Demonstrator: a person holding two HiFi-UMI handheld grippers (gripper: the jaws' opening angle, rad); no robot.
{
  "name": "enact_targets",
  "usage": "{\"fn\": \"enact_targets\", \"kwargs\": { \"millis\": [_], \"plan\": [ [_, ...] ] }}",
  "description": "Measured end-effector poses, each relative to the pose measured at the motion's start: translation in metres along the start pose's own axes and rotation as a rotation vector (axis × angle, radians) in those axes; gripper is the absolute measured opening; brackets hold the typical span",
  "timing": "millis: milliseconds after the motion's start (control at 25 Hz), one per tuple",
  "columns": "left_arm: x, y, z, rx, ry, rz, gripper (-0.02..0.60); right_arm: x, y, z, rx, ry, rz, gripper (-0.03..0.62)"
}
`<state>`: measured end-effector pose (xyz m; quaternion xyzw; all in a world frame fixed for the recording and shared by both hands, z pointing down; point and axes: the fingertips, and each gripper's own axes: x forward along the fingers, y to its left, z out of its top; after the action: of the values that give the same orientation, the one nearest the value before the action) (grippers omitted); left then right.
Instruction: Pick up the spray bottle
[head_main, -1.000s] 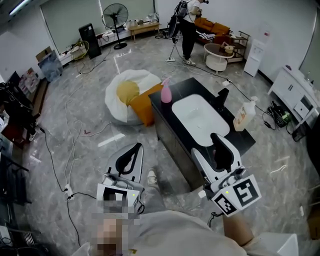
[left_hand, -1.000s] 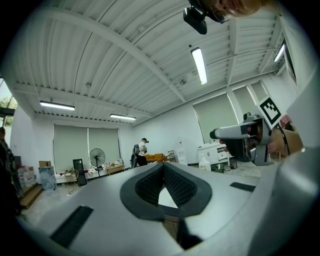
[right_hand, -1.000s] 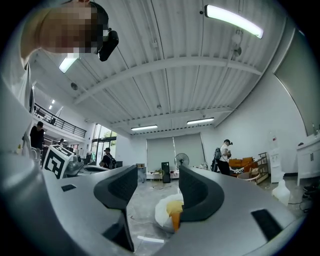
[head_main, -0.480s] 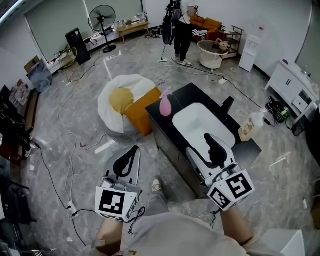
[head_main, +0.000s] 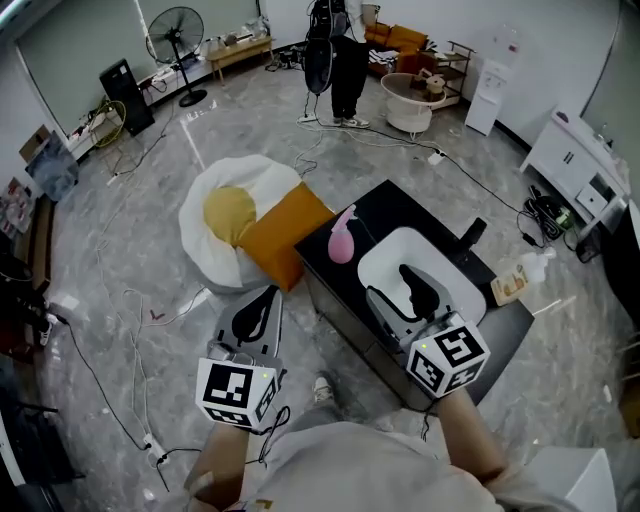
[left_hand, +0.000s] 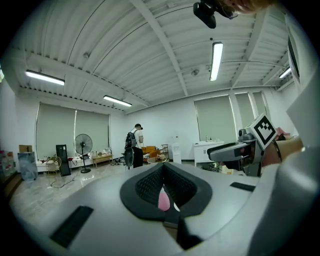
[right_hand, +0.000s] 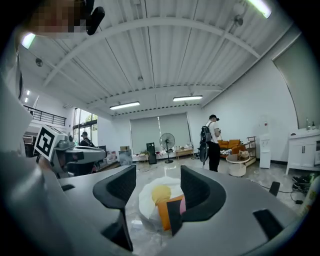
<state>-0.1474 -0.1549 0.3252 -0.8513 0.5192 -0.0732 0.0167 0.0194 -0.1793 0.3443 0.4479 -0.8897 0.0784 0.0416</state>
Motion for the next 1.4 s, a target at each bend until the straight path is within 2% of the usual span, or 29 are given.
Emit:
{"fn": "enact_targets", "kwargs": {
  "millis": [200, 400, 720, 920, 1400],
  "plan": [
    [0.045, 0.043, -0.028, -0.005, 0.040, -0.043, 0.018, 0.067, -0.022, -0.015, -0.033, 0.061, -0.036, 0.293],
    [0.075, 0.065, -0.057, -0.032, 0.080, -0.078, 0.018, 0.108, -0.029, -0.033, -0.033, 0.126, -0.045, 0.293],
    [0.113, 0.078, -0.090, -0.082, 0.143, -0.110, 0.018, 0.150, -0.048, -0.064, -0.021, 0.227, -0.059, 0.293],
    [0.128, 0.092, -0.112, -0.093, 0.186, -0.094, 0.018, 0.176, -0.054, -0.082, 0.001, 0.277, -0.037, 0.296],
    [0.170, 0.093, -0.164, -0.121, 0.316, -0.084, 0.018, 0.228, -0.096, -0.159, -0.010, 0.453, -0.015, 0.296]
  ]
}}
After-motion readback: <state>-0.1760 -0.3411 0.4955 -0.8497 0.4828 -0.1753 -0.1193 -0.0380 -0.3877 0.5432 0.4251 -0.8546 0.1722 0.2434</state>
